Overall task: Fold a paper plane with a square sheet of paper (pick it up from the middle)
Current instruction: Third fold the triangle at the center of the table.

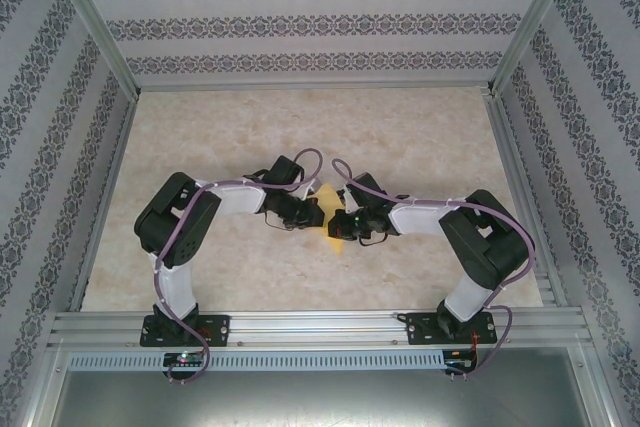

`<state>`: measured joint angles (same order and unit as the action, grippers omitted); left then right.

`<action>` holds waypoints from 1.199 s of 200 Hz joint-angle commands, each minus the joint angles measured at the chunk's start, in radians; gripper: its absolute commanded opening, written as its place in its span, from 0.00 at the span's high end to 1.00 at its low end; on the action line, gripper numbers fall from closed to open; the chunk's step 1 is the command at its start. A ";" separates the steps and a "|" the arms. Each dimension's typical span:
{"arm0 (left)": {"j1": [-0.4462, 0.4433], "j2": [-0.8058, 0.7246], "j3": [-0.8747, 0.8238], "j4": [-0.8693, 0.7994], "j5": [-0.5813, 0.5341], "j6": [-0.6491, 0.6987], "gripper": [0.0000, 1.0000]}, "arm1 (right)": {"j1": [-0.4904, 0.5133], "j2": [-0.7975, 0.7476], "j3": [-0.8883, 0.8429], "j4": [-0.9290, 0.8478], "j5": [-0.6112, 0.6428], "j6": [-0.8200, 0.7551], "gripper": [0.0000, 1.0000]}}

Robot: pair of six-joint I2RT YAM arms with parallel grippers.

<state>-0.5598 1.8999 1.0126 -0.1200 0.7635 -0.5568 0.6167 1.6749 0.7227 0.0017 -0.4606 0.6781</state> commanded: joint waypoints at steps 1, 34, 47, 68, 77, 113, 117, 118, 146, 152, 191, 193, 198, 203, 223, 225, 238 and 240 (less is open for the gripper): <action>-0.014 0.027 0.031 -0.027 0.004 0.033 0.90 | -0.017 -0.004 -0.035 -0.028 0.021 0.004 1.00; -0.020 0.052 0.053 -0.072 -0.027 0.062 0.90 | -0.018 -0.012 -0.038 -0.012 0.015 0.011 1.00; -0.024 0.066 0.064 -0.095 -0.047 0.076 0.90 | -0.020 -0.016 -0.037 -0.008 0.013 0.013 1.00; -0.025 0.087 0.076 -0.122 -0.073 0.095 0.90 | -0.023 -0.028 -0.039 0.001 0.007 0.019 1.00; -0.025 0.095 0.080 -0.134 -0.086 0.102 0.90 | -0.026 -0.036 -0.039 0.004 0.005 0.021 0.99; -0.025 0.115 0.086 -0.167 -0.117 0.129 0.90 | -0.037 -0.086 -0.047 0.000 0.000 0.025 0.98; -0.025 0.118 0.087 -0.167 -0.118 0.130 0.90 | -0.038 -0.090 -0.048 -0.001 -0.006 0.026 0.98; -0.025 0.118 0.087 -0.167 -0.119 0.130 0.90 | -0.037 -0.090 -0.049 0.000 -0.007 0.026 0.98; -0.025 0.131 0.090 -0.170 -0.123 0.135 0.90 | -0.035 -0.104 -0.072 0.021 -0.040 0.042 0.98; -0.025 0.133 0.090 -0.170 -0.124 0.135 0.90 | -0.033 -0.107 -0.078 0.023 -0.044 0.044 0.98; -0.025 0.138 0.098 -0.182 -0.130 0.143 0.90 | -0.005 -0.115 -0.094 0.011 -0.071 0.043 0.98; -0.025 0.139 0.098 -0.182 -0.130 0.144 0.90 | -0.003 -0.114 -0.095 0.012 -0.072 0.043 0.98; -0.025 0.139 0.099 -0.182 -0.130 0.144 0.90 | 0.002 -0.113 -0.098 0.011 -0.073 0.043 0.98; -0.025 0.139 0.099 -0.184 -0.130 0.144 0.90 | 0.006 -0.113 -0.100 0.011 -0.075 0.044 0.98; -0.025 0.143 0.103 -0.185 -0.130 0.146 0.90 | 0.018 -0.109 -0.106 0.010 -0.073 0.042 0.98; -0.025 0.143 0.103 -0.185 -0.129 0.146 0.90 | 0.019 -0.109 -0.107 0.009 -0.073 0.041 0.98; -0.025 0.146 0.107 -0.189 -0.132 0.147 0.90 | 0.024 -0.104 -0.106 0.001 -0.068 0.039 0.98; -0.025 0.146 0.106 -0.190 -0.133 0.148 0.90 | 0.024 -0.103 -0.106 -0.001 -0.067 0.040 0.98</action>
<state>-0.5705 1.9827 1.1271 -0.2314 0.7460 -0.4446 0.6266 1.5826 0.6296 0.0170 -0.5159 0.7124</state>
